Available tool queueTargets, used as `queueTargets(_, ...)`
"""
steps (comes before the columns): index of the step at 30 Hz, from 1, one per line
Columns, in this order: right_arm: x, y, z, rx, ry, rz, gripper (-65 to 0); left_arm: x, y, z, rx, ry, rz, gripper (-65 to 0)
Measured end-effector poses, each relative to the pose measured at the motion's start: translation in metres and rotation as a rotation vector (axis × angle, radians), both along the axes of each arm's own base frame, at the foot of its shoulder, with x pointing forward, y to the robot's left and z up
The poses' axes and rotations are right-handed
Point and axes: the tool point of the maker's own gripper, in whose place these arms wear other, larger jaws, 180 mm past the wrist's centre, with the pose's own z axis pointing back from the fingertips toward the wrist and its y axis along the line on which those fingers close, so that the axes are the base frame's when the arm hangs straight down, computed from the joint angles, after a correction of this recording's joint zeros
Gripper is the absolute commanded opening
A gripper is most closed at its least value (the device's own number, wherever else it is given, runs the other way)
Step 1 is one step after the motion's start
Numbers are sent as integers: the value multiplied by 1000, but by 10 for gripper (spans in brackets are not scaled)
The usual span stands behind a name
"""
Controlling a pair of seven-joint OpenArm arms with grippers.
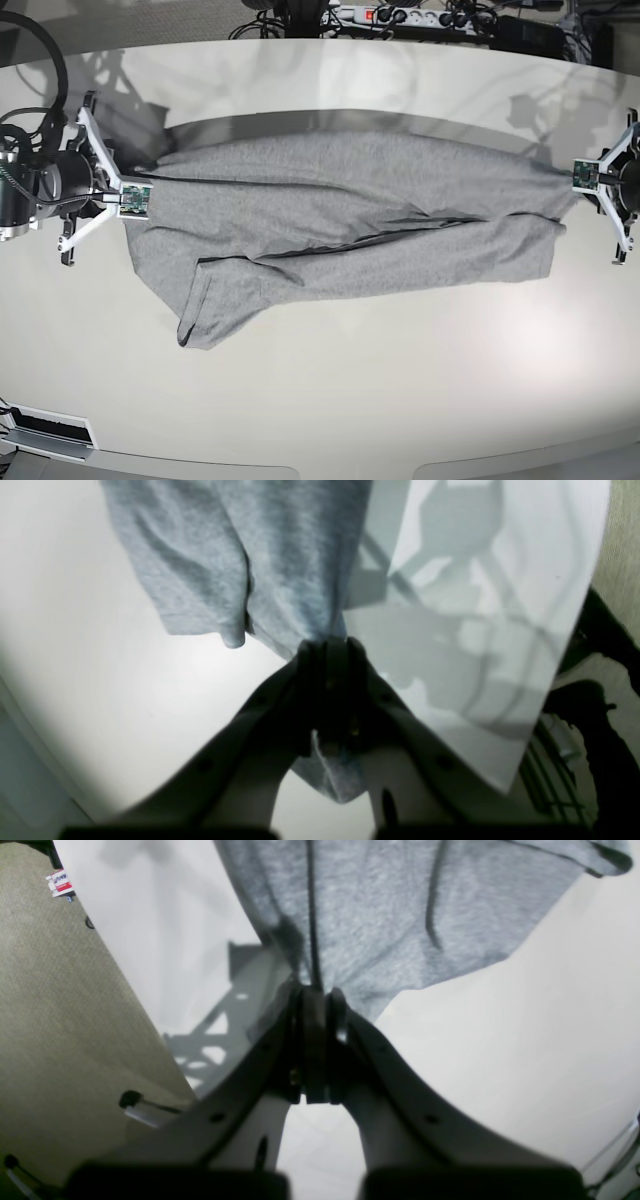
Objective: Layout the t-shirt on the table in an organized manner, then fold the t-shirt properly
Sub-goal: 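Pull the shirt ends apart with both grippers to stretch it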
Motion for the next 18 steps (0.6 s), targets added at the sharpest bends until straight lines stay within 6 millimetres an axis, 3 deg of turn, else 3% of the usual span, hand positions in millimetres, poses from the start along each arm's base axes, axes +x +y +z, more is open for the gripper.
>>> queueTargets(9,-5,9,7,41,14,21,-650,-26,-8,-11,-51,88,25,-650)
queueTargets(14,6,19,16,97,-33,31,-650,-4,-14,-4,-53,20,6,-650)
queueTargets(18,10,29,19,158,-59,40,-650,-4,-34,-11,-109,26,4,-650)
